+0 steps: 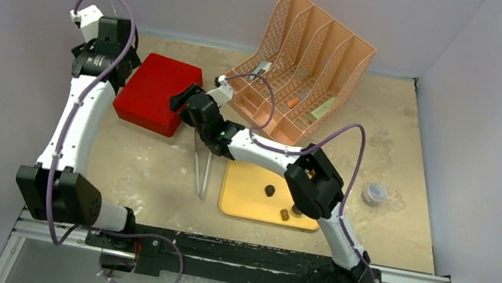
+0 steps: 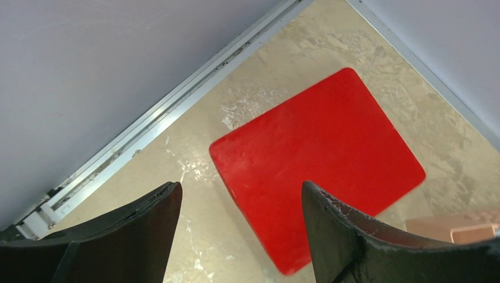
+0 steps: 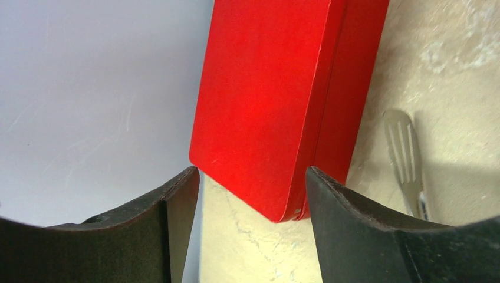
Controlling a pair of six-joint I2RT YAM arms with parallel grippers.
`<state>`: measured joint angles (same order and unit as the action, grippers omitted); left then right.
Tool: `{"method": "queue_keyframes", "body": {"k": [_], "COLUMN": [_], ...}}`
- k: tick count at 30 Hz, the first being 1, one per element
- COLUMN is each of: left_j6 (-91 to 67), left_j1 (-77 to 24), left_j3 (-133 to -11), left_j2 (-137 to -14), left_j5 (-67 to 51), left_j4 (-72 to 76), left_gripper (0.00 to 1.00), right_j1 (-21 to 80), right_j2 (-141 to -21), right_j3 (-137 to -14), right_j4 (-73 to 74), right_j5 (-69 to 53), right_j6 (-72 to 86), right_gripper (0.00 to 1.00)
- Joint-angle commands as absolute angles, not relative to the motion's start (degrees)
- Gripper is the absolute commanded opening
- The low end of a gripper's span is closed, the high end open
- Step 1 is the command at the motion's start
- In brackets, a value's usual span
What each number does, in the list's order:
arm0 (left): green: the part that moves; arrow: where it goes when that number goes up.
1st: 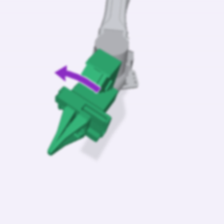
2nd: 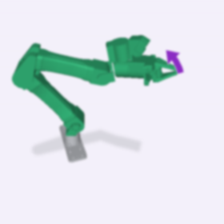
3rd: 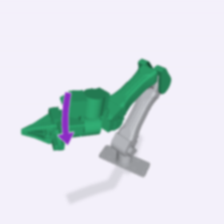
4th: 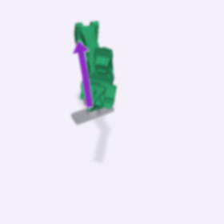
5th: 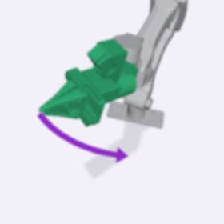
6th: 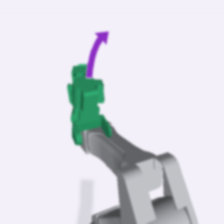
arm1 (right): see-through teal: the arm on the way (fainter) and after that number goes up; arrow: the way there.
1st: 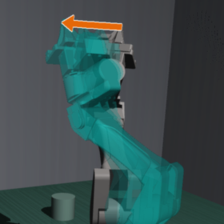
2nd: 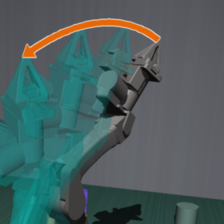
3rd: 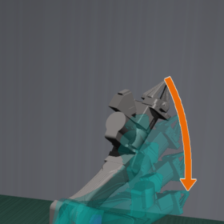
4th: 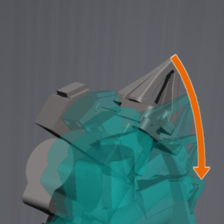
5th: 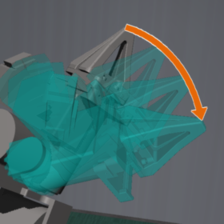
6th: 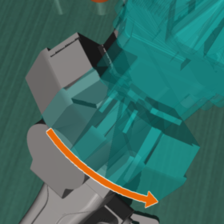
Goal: Pack the chocolate
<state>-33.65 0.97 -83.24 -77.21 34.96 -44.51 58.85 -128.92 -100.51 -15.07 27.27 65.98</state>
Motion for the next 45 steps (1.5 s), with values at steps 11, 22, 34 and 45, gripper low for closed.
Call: {"method": "queue_keyframes", "body": {"k": [11, 22, 34, 45], "left_j6": [-34.58, -33.39, -32.8, -32.3], "left_j1": [15.65, 16.28, 15.73, 15.76], "left_j3": [-86.48, -89.43, -85.75, -87.26], "left_j2": [-95.05, -107.47, -109.97, -110.37], "left_j5": [23.26, 19.43, 15.83, 12.85], "left_j4": [-31.38, -30.49, -29.55, -32.61], "left_gripper": [0.72, 0.72, 0.59, 0.51], "right_j1": [54.09, 52.92, 52.97, 53.21], "right_j2": [-136.33, -141.01, -144.26, -143.76], "right_j3": [-114.95, -120.31, -125.97, -125.01], "right_j4": [-6.11, -6.08, 6.65, 10.29], "right_j5": [20.45, 18.68, 22.63, 24.64], "right_j6": [60.35, 59.38, 58.73, 57.9], "right_gripper": [0.68, 0.68, 0.53, 0.41]}}
